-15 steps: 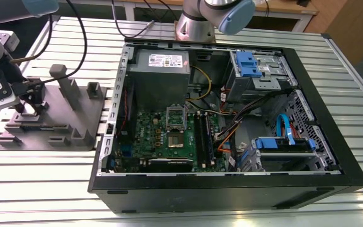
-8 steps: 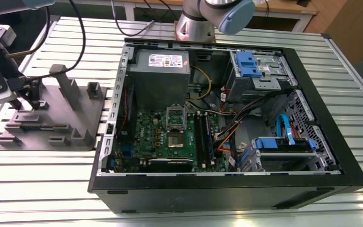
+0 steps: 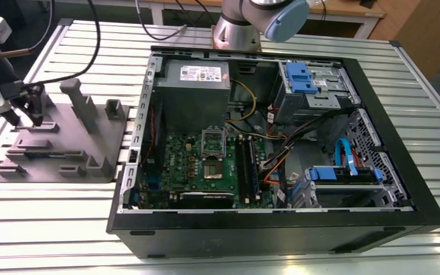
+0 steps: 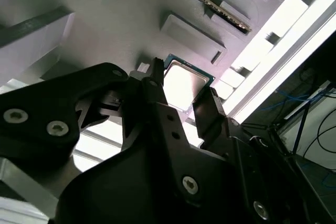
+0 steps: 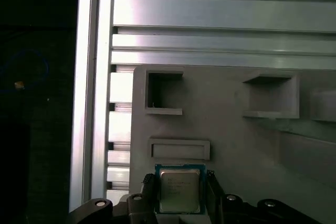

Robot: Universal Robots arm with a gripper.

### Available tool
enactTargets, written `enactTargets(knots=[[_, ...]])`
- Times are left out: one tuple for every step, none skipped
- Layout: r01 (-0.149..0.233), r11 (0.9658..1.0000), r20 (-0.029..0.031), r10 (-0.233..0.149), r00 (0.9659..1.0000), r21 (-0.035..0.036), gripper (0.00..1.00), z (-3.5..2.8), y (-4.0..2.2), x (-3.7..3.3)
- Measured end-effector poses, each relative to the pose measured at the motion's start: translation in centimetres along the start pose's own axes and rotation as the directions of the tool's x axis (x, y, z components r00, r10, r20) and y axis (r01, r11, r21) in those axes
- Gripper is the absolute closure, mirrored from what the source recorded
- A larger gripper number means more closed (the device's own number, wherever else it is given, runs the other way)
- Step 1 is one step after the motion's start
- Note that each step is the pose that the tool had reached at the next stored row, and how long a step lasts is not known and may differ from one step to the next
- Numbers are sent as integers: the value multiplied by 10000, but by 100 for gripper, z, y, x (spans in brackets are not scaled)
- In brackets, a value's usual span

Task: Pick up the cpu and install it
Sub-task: 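Pick up the cpu and move it towards the insertion slot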

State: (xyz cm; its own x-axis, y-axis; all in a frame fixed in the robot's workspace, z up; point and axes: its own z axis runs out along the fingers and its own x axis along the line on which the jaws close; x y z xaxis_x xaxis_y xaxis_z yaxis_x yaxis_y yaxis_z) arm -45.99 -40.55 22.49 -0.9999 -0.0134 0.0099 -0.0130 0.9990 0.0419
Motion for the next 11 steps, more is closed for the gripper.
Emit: enactTargets(knots=[[0, 10000, 1, 0, 10000, -1, 53, -30, 1, 0], [0, 10000, 2, 0, 10000, -1, 53, -60, 3, 0], [0, 10000, 0, 0, 10000, 0, 53, -90, 4, 1], [0, 10000, 0, 0, 10000, 0, 53, -122, 5, 1], [0, 10000, 0, 0, 10000, 0, 53, -153, 7, 2], [0, 10000, 1, 0, 10000, 0, 53, -181, 8, 2], [0, 10000, 0, 0, 10000, 0, 53, -206, 9, 2], [0, 10000, 1, 0, 10000, 0, 53, -229, 10, 2], [0, 10000, 0, 0, 10000, 0, 53, -241, 10, 2], [1, 10000, 2, -1, 10000, -1, 53, -242, 10, 2], [1, 10000, 3, -1, 10000, -2, 53, -241, 10, 2]])
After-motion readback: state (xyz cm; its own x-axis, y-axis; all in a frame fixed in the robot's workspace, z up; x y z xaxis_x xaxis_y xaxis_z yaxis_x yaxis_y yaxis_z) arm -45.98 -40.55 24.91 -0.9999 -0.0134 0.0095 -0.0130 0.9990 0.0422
